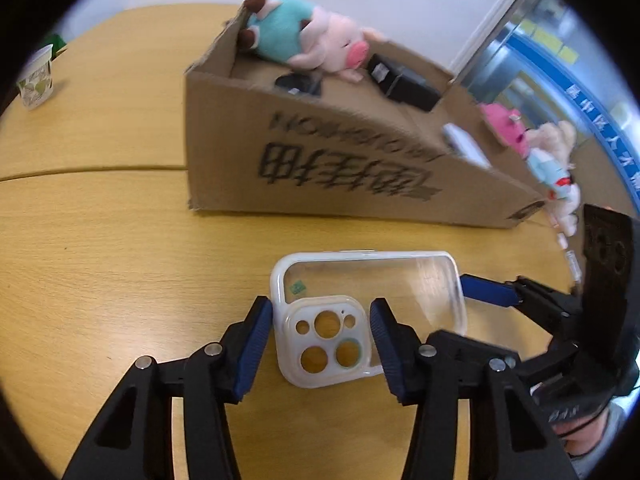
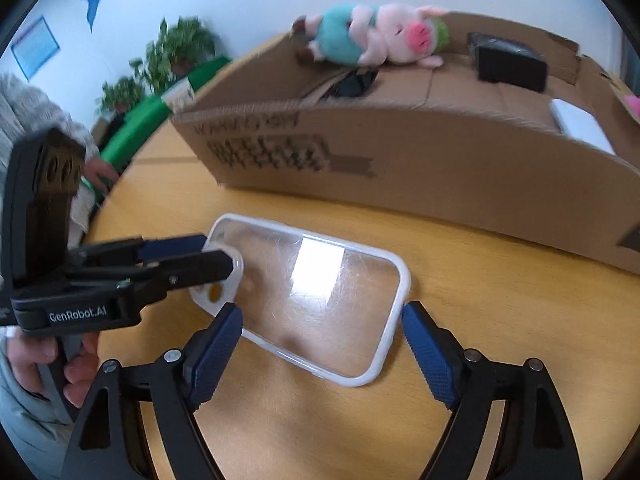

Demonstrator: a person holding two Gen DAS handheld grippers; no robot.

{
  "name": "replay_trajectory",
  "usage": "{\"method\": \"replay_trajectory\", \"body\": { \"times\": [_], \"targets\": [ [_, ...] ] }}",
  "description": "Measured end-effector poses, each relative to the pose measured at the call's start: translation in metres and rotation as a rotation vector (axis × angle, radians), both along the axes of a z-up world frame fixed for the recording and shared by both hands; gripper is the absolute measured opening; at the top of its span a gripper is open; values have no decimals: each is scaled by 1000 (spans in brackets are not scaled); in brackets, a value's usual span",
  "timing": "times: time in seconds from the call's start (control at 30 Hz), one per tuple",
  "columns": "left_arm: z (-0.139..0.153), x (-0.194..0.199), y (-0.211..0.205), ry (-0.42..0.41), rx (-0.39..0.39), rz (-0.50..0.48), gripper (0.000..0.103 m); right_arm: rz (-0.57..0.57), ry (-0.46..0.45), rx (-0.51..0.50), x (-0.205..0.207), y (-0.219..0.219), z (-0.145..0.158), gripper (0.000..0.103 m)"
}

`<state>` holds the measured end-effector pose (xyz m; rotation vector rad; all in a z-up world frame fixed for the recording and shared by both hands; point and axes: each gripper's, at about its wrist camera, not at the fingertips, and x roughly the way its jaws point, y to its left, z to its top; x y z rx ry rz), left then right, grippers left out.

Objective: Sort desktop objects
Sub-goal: 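Move both grippers to the clear phone case and close on its rim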

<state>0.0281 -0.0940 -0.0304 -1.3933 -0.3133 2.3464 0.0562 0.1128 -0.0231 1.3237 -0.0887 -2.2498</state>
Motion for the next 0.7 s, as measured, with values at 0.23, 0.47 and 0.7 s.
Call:
{"method": "replay_trajectory", "body": {
  "times": [0.23, 0.47, 0.7],
  "targets": [
    [49, 37, 14, 209, 131, -34, 49, 58, 224, -43, 48, 37, 45, 82],
    [36, 40, 11, 151, 132, -30, 49, -5, 153, -86, 62, 77, 29, 83],
    [2, 32, 28, -43, 23, -9, 49, -75, -13, 83, 39, 78, -4, 69]
  ]
}}
